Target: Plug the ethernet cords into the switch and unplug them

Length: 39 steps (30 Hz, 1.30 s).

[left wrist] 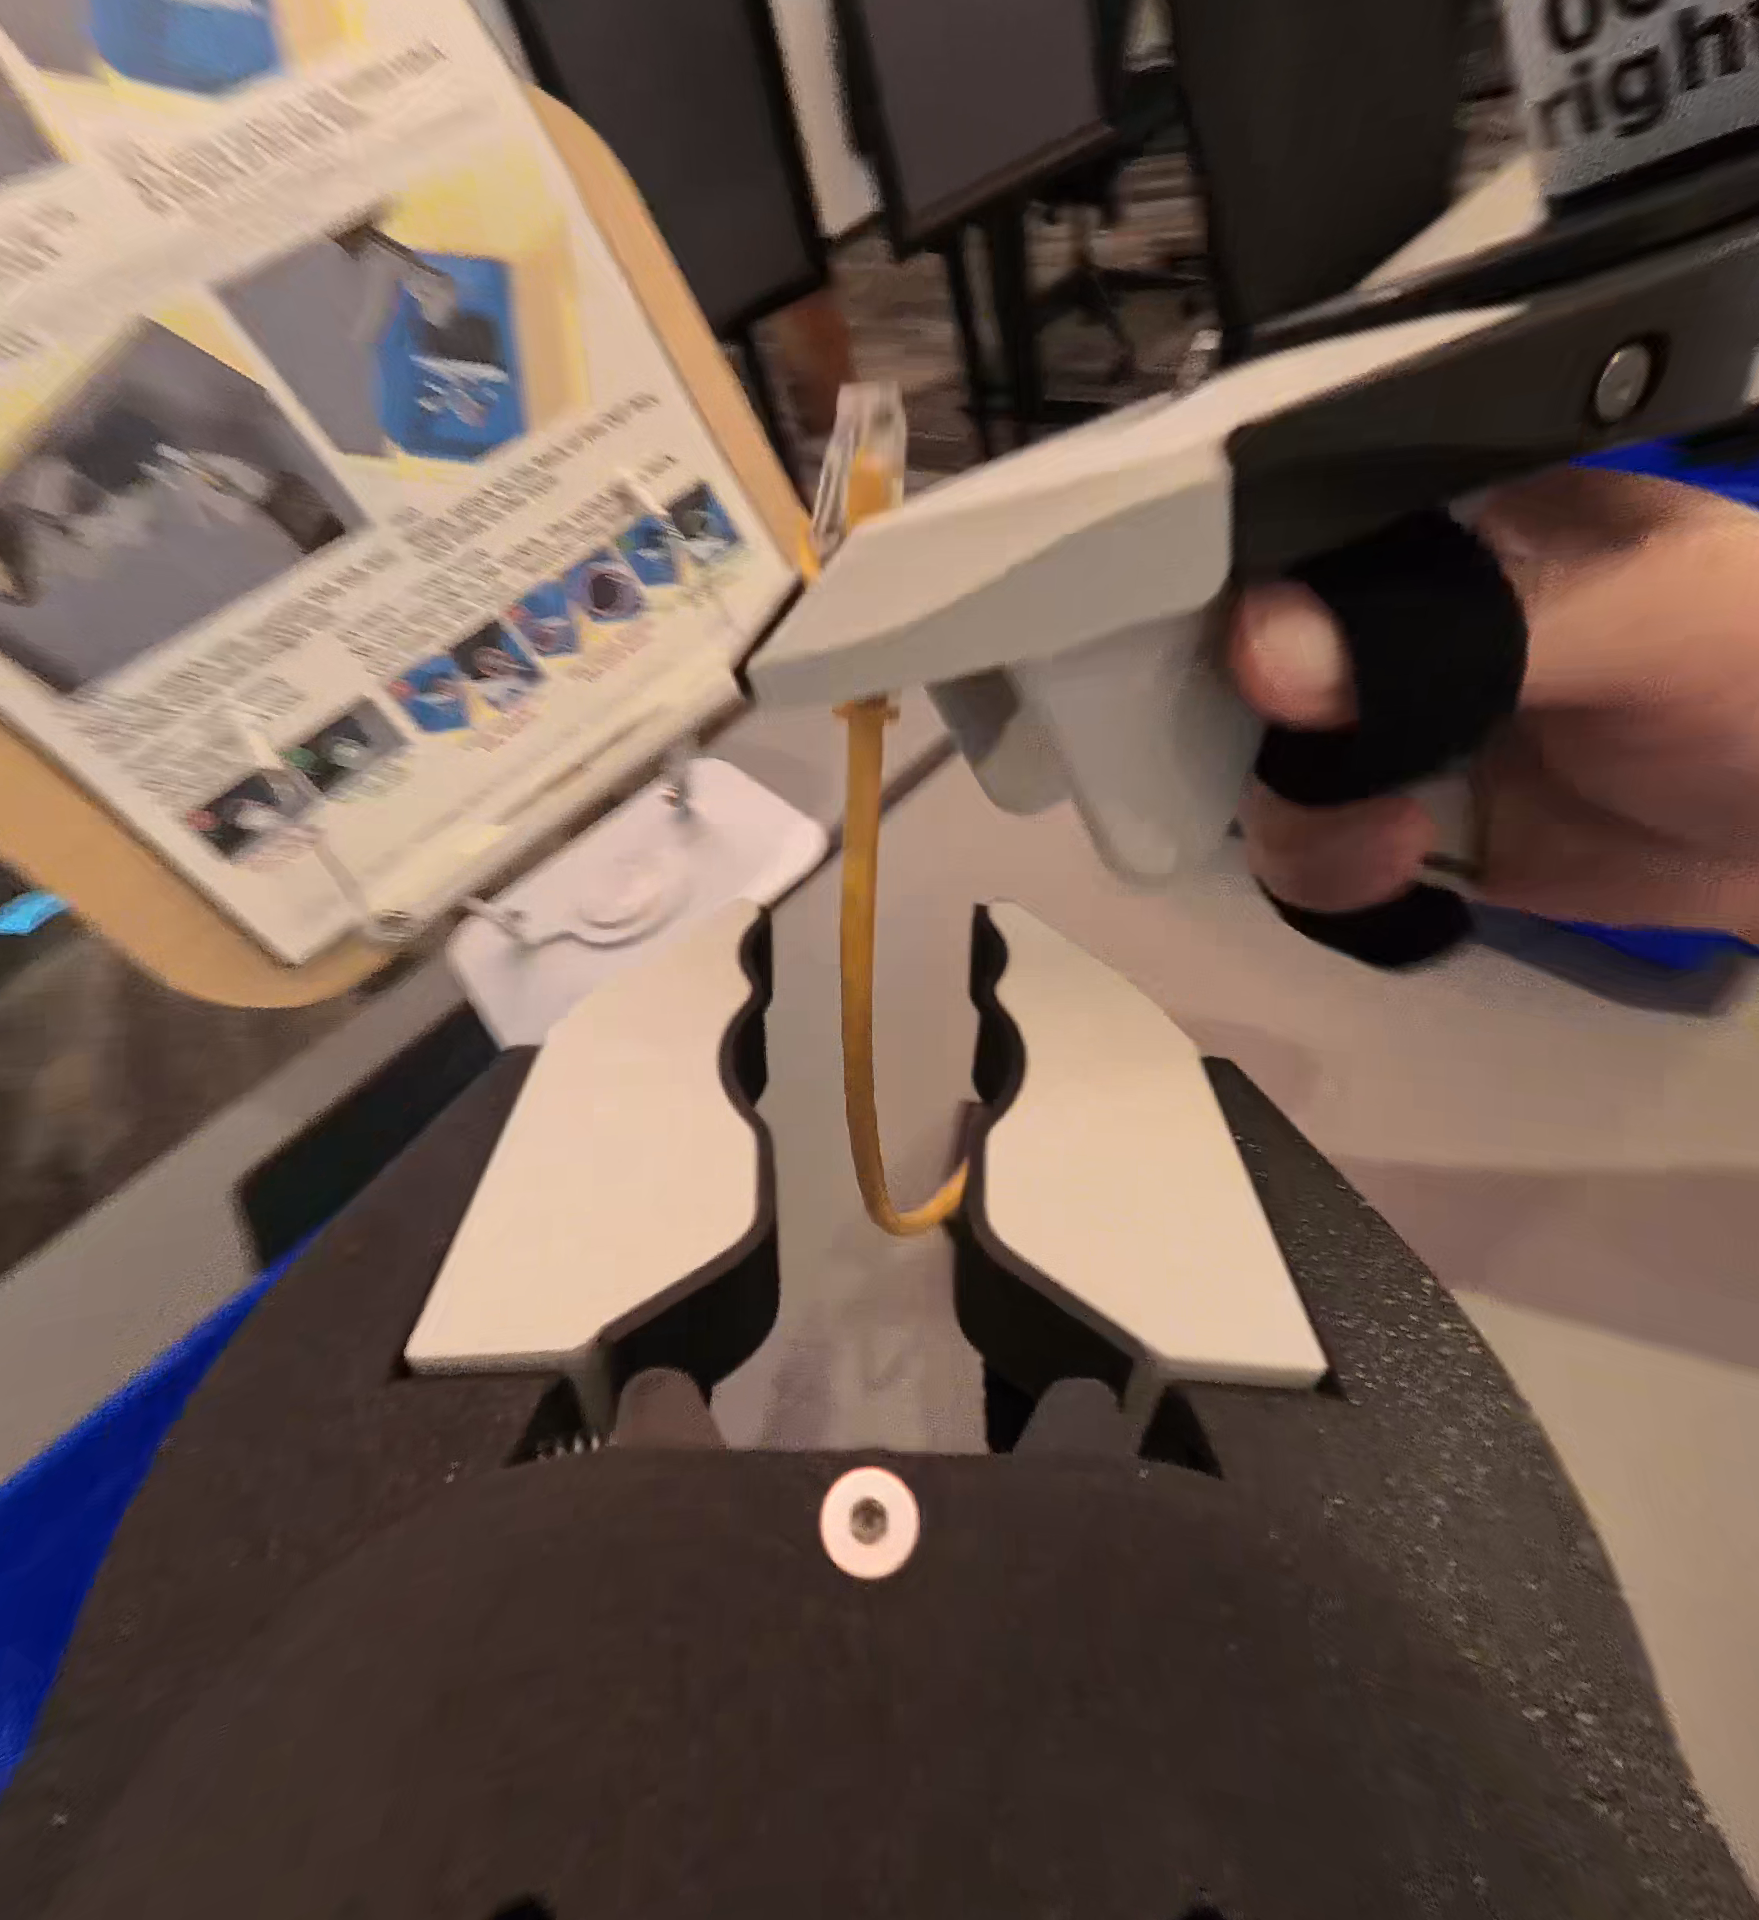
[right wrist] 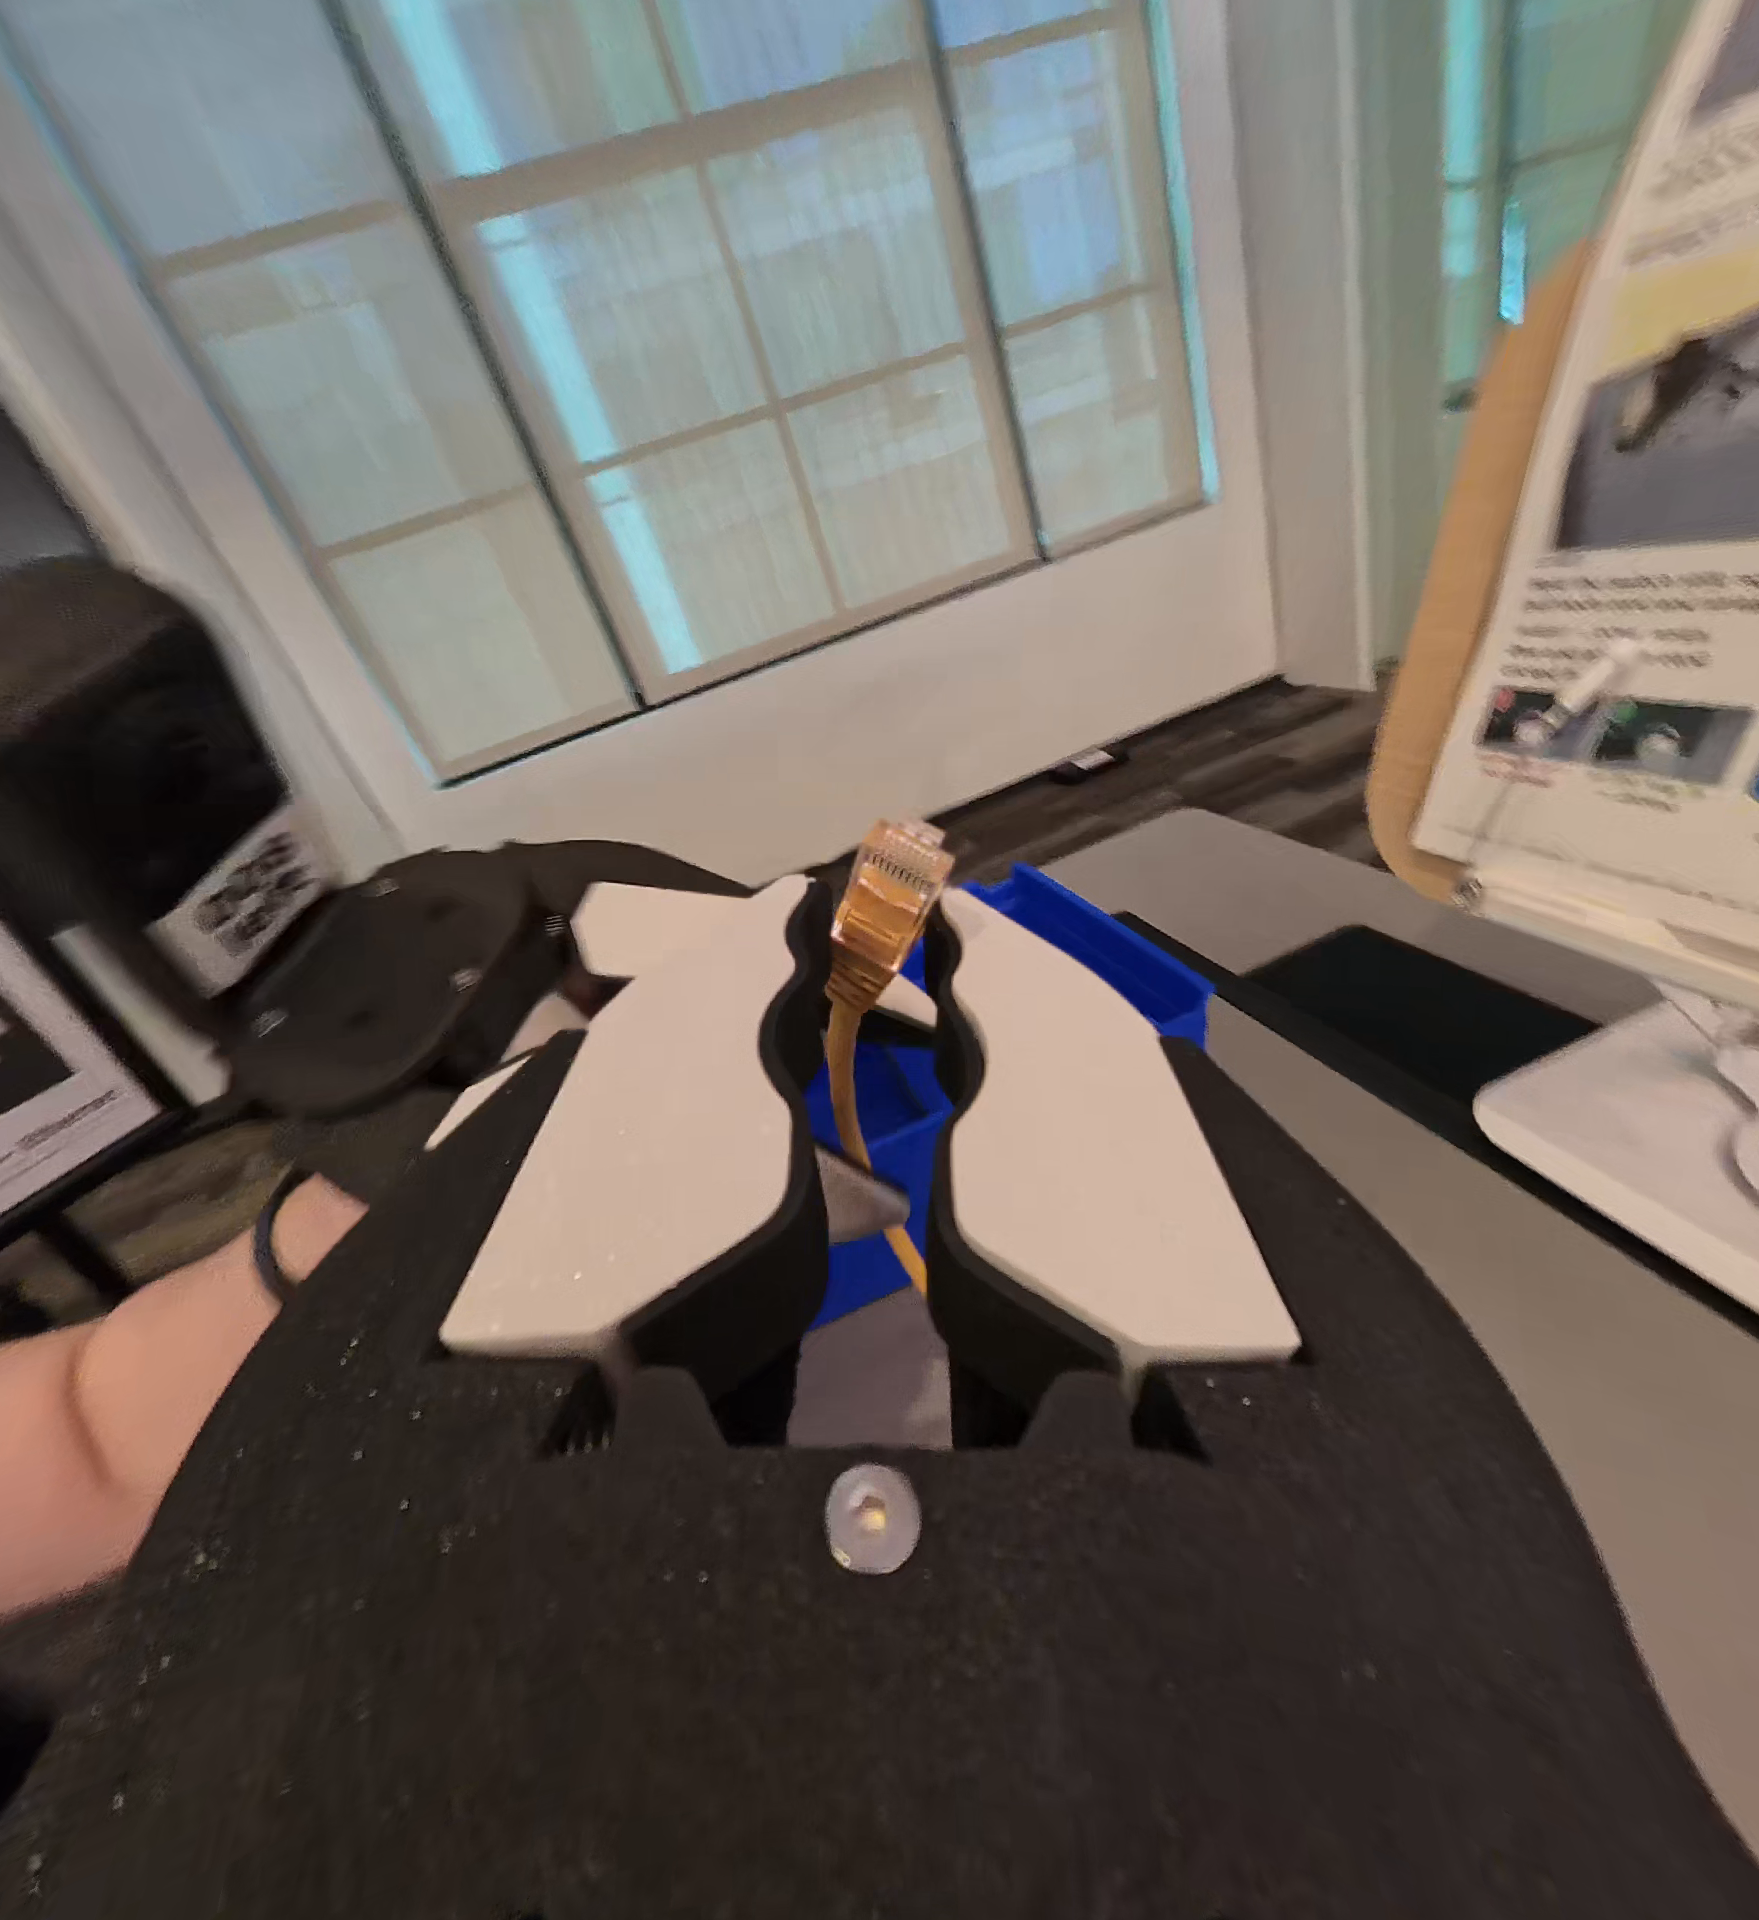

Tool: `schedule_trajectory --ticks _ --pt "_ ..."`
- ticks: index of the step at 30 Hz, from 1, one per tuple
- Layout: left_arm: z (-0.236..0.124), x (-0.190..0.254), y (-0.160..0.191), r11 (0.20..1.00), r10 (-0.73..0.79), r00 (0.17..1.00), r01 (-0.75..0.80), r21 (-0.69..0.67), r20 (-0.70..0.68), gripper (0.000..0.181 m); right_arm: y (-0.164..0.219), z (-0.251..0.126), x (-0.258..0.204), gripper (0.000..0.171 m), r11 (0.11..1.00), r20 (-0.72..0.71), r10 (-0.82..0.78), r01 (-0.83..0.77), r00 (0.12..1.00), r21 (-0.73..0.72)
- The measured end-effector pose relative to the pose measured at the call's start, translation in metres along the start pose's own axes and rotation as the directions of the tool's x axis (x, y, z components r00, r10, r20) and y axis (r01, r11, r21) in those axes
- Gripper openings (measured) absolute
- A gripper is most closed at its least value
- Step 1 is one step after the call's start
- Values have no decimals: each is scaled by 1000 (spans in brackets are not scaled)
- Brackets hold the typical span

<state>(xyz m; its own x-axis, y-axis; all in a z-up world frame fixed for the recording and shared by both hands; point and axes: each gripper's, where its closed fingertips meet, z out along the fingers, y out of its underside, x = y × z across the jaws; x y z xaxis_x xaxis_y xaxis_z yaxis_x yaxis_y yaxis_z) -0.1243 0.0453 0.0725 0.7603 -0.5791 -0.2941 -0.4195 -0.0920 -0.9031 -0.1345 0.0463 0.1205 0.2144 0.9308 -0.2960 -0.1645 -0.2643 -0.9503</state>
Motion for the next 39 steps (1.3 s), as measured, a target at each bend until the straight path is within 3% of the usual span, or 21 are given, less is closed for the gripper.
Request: schedule_trajectory --ticks 3,7,10,14,17,21,26,28,32,35,39 --pt "-15 22 4 991 -136 953 133 -29 -272 53 -3 -10 -13 15 998 115 -54 56 992 -13" --pt "-36 45 -1 965 -245 786 255 -63 -567 52 -7 -21 -44 16 993 347 -108 118 932 -9" --pt "-44 57 -6 962 -219 711 271 -28 -669 50 -7 -27 -62 15 991 474 -115 136 873 -10" --pt "-69 76 -19 937 -220 518 347 -31 -827 34 2 -35 -78 16 979 588 -147 202 796 -28" --pt "-78 81 -24 924 -205 450 382 -20 -869 18 0 -45 -88 16 981 660 -142 191 737 -3" --pt "-76 93 -21 920 -226 391 387 -63 -892 10 0 -51 -91 15 981 703 -145 196 696 8" --pt "-64 95 -19 916 -243 458 399 -47 -855 4 3 -45 -79 18 977 638 -164 214 752 -2" --pt "-59 89 -16 921 -249 528 388 -30 -812 4 1 -43 -70 34 976 561 -182 220 807 1" --pt "-54 77 -10 942 -231 665 335 7 -710 4 8 -41 -52 37 969 391 -197 238 899 -59" --pt "-53 77 1 969 -200 725 246 -23 -660 4 6 -46 -59 41 978 389 -165 200 906 -51" --pt "-58 81 3 978 -177 731 206 -33 -659 4 10 -53 -67 31 971 423 -165 222 891 -89"
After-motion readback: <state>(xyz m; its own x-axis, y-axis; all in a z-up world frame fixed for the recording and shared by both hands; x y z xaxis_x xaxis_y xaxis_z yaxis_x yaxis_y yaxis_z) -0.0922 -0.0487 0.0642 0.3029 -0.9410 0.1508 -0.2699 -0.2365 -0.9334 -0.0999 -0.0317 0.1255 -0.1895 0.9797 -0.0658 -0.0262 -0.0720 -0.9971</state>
